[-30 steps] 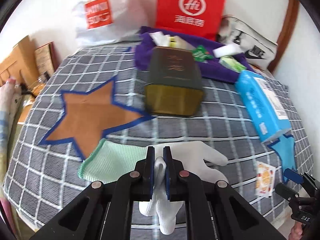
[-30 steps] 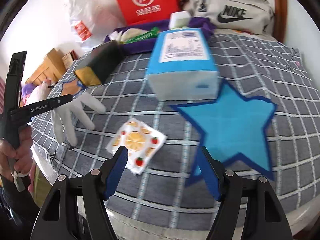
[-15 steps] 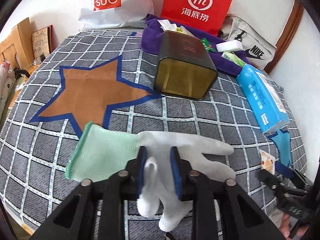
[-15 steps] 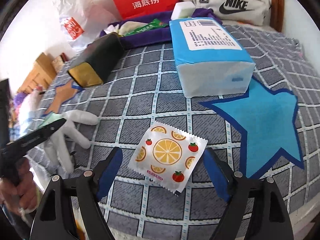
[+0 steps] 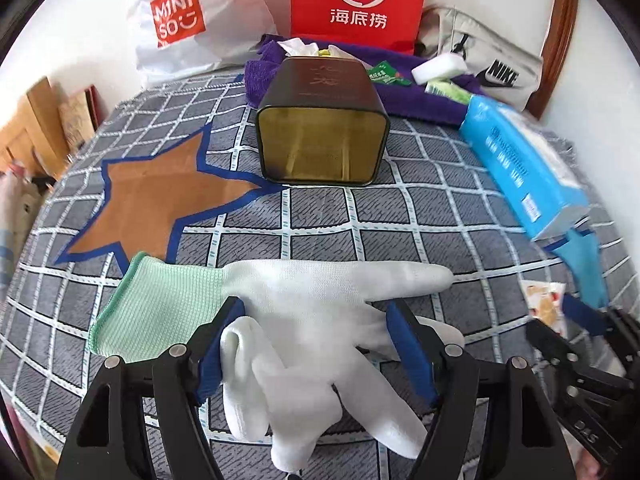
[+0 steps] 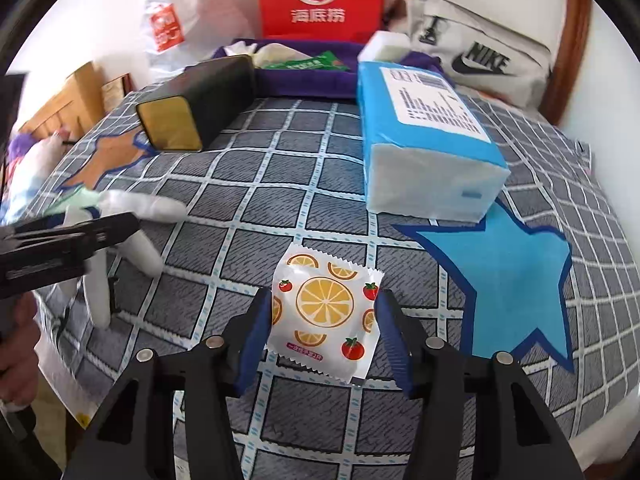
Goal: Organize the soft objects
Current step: 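Grasp the orange-print sachet with the right tool and lift it, then carry the white gloves with the left tool while the right tool carries the sachet to the towel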
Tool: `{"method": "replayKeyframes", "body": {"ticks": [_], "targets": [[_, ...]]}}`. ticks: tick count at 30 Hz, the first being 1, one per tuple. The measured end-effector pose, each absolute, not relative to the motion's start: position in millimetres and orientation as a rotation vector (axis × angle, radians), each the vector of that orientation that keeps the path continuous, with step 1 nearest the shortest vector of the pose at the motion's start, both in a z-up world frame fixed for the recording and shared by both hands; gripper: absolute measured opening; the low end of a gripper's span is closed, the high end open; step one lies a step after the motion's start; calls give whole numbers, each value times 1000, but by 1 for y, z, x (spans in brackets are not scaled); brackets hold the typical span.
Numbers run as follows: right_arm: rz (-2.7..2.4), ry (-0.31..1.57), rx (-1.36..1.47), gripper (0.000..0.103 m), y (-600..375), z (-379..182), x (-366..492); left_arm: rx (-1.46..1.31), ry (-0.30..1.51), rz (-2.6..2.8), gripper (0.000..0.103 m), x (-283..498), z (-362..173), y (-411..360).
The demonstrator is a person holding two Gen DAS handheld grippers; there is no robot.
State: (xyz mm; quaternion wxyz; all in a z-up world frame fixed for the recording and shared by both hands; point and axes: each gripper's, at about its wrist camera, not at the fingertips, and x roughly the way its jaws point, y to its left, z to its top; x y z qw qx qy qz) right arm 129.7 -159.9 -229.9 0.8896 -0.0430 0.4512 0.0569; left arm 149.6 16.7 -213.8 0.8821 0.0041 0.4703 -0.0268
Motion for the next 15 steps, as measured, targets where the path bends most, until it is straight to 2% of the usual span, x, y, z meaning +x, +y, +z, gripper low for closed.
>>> {"method": "replayKeyframes", "body": {"ticks": [2,4,5,6,10,12,15], "targets": [[125,941,-90,52,-164,-229,126,37,962,-49,65,147,-214,11],[126,942,-76,49,-169,-228,124,33,959,-57,55,144,-212,9],[129,940,-71,42,-172,-227,122,43,957,-62,53,143,-211,7],[137,936,-66,17,-174,-226,122,47,957,-66,47,142,-211,5],[182,941,-11,15,-184,-219,120,18,968,-79,20,141,-207,2],[164,950,-31,15,-186,-222,119,-2,982,-89,12,141,-206,3],[176,947,-20,15,-192,-223,115,-62,1003,-111,11,141,-202,10]]}}
